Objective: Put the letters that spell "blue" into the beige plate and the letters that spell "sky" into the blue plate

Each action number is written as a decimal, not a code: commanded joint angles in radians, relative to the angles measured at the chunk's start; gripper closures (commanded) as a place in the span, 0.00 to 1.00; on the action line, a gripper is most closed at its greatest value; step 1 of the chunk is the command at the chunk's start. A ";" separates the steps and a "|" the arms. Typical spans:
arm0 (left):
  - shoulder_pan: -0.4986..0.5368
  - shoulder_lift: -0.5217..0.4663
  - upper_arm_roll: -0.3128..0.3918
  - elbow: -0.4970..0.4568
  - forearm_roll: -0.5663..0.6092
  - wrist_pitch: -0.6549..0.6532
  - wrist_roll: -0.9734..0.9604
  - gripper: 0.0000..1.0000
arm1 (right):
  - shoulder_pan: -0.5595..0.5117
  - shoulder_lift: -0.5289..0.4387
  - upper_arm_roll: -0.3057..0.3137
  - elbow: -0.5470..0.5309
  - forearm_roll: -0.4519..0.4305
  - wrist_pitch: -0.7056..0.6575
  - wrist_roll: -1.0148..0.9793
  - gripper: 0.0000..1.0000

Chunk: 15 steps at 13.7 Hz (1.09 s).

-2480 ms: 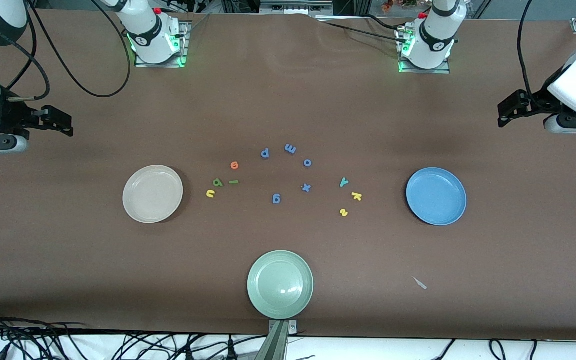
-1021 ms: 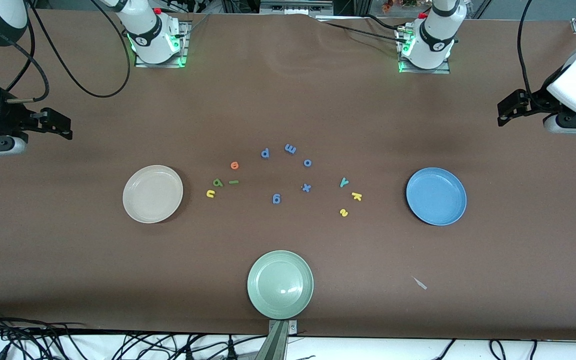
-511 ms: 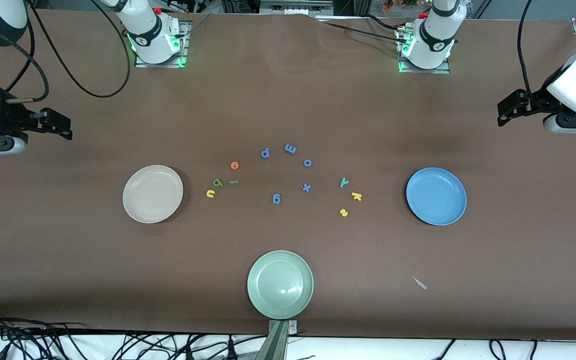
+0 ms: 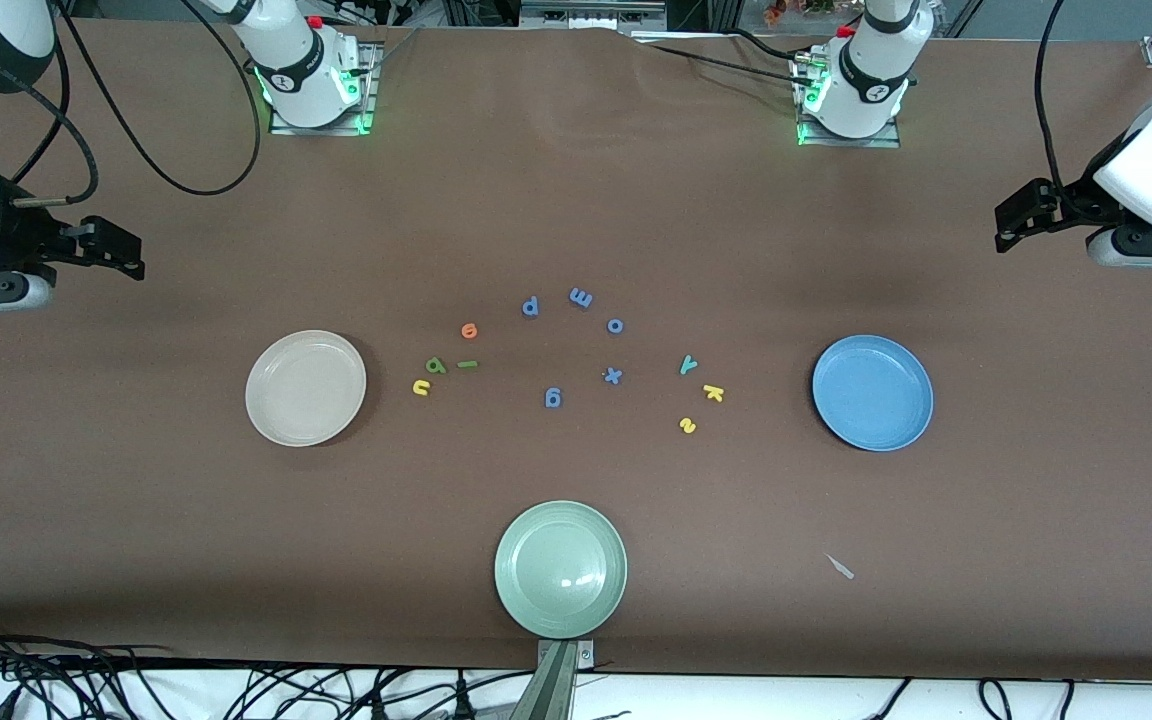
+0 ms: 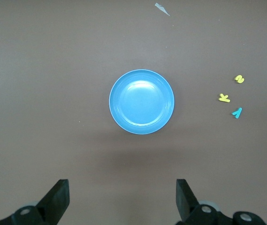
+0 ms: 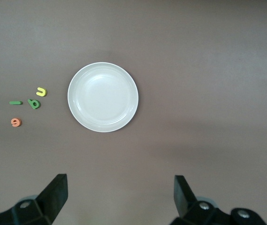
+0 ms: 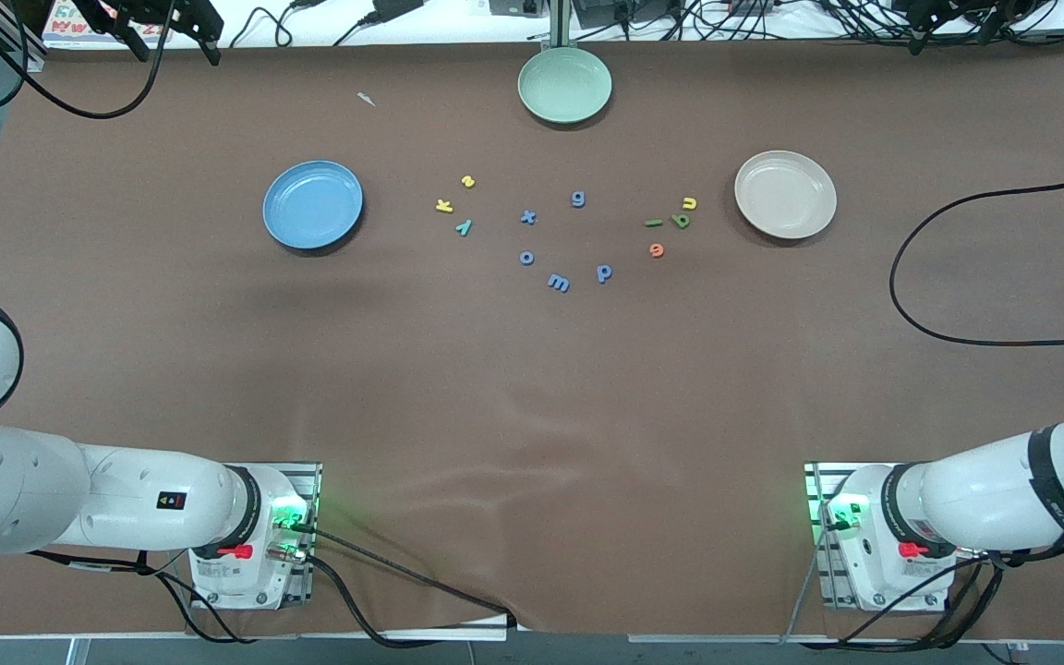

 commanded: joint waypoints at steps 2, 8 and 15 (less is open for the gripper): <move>-0.002 -0.015 0.001 -0.003 0.022 -0.014 0.020 0.00 | -0.010 0.010 0.001 0.023 0.018 -0.001 -0.004 0.00; -0.002 -0.013 0.001 -0.003 0.020 -0.014 0.020 0.00 | -0.030 0.010 -0.034 0.024 0.095 -0.001 -0.006 0.00; -0.002 -0.013 0.001 -0.003 0.020 -0.014 0.020 0.00 | -0.020 0.010 -0.028 0.024 0.068 -0.001 -0.007 0.00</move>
